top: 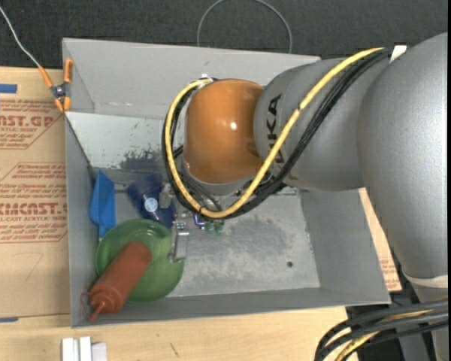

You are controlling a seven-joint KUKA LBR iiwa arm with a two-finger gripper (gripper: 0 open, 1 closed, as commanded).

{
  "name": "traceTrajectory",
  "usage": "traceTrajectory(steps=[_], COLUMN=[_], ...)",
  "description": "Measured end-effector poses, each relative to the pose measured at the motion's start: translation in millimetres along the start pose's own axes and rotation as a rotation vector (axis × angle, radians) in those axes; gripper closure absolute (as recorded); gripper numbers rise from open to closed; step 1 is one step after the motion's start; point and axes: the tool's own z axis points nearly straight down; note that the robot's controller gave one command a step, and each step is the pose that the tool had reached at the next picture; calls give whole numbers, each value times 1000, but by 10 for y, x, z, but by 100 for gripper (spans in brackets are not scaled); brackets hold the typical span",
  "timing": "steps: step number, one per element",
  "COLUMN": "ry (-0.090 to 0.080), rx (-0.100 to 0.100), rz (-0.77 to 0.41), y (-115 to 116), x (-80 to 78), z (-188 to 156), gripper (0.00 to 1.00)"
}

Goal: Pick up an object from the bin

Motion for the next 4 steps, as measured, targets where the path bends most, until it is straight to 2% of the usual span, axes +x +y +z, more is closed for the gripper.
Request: traceTrajectory(steps=[1,2,3,4], ry=[5,-15,1,-20], rx=[0,-4,0,-5], rz=[-35,-160,2,-180], y=[36,29,-481,-182], x=[-371,-385,-336,-626], z=[363,573,934,679], gripper=[0,0,0,0])
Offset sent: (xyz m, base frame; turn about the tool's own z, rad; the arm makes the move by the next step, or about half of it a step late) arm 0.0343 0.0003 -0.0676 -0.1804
